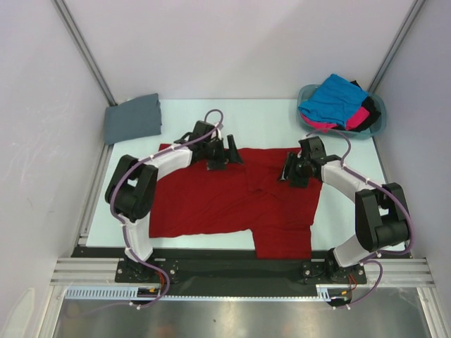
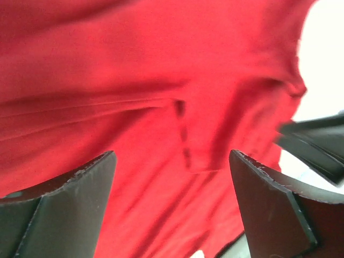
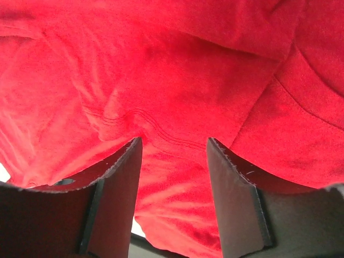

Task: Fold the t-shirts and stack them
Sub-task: Fold the tshirt

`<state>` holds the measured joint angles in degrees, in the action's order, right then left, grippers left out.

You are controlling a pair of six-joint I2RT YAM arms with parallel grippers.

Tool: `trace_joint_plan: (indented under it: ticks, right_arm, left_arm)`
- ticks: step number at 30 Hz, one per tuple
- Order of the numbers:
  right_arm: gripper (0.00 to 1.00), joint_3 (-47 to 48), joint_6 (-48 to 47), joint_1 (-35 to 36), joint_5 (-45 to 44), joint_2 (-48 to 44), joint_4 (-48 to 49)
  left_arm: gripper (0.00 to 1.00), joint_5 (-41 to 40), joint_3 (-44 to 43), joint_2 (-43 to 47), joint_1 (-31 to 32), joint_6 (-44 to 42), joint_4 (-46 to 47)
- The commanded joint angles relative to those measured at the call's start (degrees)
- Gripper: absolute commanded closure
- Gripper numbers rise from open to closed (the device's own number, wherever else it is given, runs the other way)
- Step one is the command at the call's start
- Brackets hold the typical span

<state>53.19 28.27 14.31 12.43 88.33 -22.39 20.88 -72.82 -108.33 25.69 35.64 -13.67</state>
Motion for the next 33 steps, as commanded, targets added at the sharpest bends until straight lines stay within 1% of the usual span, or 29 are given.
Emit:
trace_joint_plan:
  ticks: [1,5,8,9,10,11,12,15,18,19,22,24,25,29,31,33]
  right_arm:
    - [0.44,-1.86,1.96,0.37,-1.52,-0.97,1.82]
    - [0.44,-3.61,2.14,-0.24,-2.67,-2.81,1.12]
    - [0.45,-5.55,2.75,-0.68,-2.76,-3.96,1.12]
    - [0.45,-6.25,2.93,-0.77,-2.93,-4.83,1.21]
    - [0.46,-7.3,3.28,-1.12,-3.02,-6.14,1.47]
    - [0.46,-7.92,3.45,-1.38,-3.02,-6.16,1.65]
    - [0.47,-8.36,3.63,-1.65,-3.28,-7.11,1.82]
    - [0.5,-10.29,4.07,-3.23,-2.32,-8.44,2.7]
    - [0.53,-11.79,4.07,-4.72,-1.1,-9.32,4.55]
    - [0.56,-12.14,4.25,-5.16,-0.74,-9.15,5.59]
    - [0.6,-13.2,4.51,-6.39,1.63,-8.53,7.88]
    - [0.6,-13.73,4.6,-6.57,3.21,-7.66,9.3]
    - [0.62,-13.81,4.77,-6.75,3.65,-7.39,10.17]
    - [0.64,-13.99,5.12,-6.84,5.32,-5.37,12.28]
    - [0.65,-14.08,5.3,-7.1,6.12,-4.4,13.51]
    - [0.65,-13.99,5.39,-7.27,6.82,-3.09,14.22]
  left_arm:
    - [0.09,8.02,1.62,-1.18,2.33,4.69,7.86]
    - [0.1,9.61,4.77,-1.01,5.33,6.46,8.75]
    - [0.11,11.8,8.91,-0.39,7.61,10.32,14.19]
    - [0.13,12.25,11.27,-0.3,8.49,11.2,16.11]
    - [0.19,12.69,13.29,-0.21,8.93,12.51,18.57]
    - [0.21,12.86,13.92,-0.21,9.37,12.79,19.55]
    - [0.23,12.78,14.45,-0.21,9.98,13.05,19.82]
    - [0.25,13.92,16.64,-0.56,10.78,14.98,24.38]
    - [0.29,15.76,17.62,-1.26,10.87,17.18,29.83]
    - [0.3,15.68,17.36,-1.53,10.87,17.18,30.28]
    - [0.34,15.85,15.87,-2.58,10.96,17.01,30.2]
    - [0.36,14.63,15.34,-2.58,10.96,16.48,30.02]
    - [0.36,13.93,15.07,-2.5,10.87,15.7,28.54]
    - [0.39,11.03,12.79,-2.85,10.78,13.41,25.45]
    - [0.42,10.32,12.09,-3.28,10.78,12.35,24.13]
    - [0.43,9.88,11.38,-3.99,10.78,12.18,23.78]
